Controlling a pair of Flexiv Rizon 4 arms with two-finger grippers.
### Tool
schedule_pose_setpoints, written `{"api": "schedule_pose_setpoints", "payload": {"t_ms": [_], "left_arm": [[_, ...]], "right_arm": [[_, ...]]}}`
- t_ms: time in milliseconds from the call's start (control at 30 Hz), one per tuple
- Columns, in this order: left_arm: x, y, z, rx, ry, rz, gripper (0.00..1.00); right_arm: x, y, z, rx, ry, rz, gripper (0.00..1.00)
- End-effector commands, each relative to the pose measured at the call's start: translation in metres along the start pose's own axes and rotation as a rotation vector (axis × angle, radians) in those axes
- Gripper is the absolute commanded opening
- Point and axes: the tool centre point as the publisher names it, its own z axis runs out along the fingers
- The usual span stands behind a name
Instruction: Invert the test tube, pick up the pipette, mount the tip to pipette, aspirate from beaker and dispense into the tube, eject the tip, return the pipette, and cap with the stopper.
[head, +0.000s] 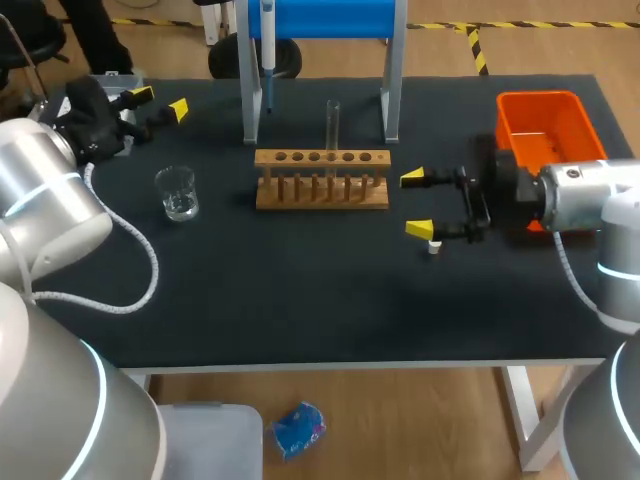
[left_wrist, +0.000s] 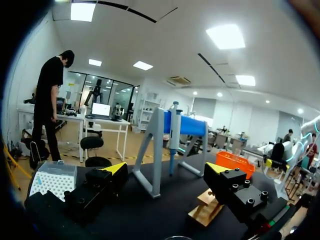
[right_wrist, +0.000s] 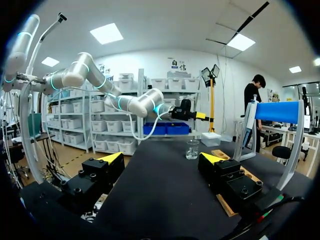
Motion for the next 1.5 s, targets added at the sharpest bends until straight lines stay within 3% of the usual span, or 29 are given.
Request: {"api": "schedule_pose_setpoints", "payload": {"t_ms": [33, 167, 333, 467, 800, 1300, 1367, 1433, 1500], "left_arm": [[-0.011, 0.005, -0.001, -0.020, -0.059, 0.024, 1.00], [-0.036, -0.003, -0.019, -0.047, -0.155, 0.112, 1.00], [-0.063, -0.008, -0.045, -0.091, -0.225, 0.131, 1.00], [-0.080, -0.004, -0.063, -0.126, -0.262, 0.119, 1.00], [-0.130, 0.007, -0.085, -0.118, -0.359, 0.156, 1.00], [-0.130, 0.007, -0.085, -0.118, -0.359, 0.156, 1.00], [-0.145, 0.015, -0.080, -0.170, -0.449, 0.280, 1.00], [-0.160, 0.019, -0.081, -0.181, -0.436, 0.213, 1.00], [-0.173, 0.021, -0.084, -0.211, -0.447, 0.261, 1.00]], "right_arm": [[0.001, 0.000, 0.000, 0.002, -0.003, 0.000, 1.00], [0.001, 0.000, 0.000, 0.002, -0.003, 0.000, 1.00], [0.001, 0.000, 0.000, 0.002, -0.003, 0.000, 1.00], [0.001, 0.000, 0.000, 0.002, -0.003, 0.000, 1.00], [0.001, 0.000, 0.000, 0.002, -0.003, 0.000, 1.00], [0.001, 0.000, 0.000, 0.002, -0.003, 0.000, 1.00], [0.001, 0.000, 0.000, 0.002, -0.003, 0.000, 1.00], [0.001, 0.000, 0.000, 0.002, -0.003, 0.000, 1.00], [0.001, 0.000, 0.000, 0.002, -0.003, 0.000, 1.00]]}}
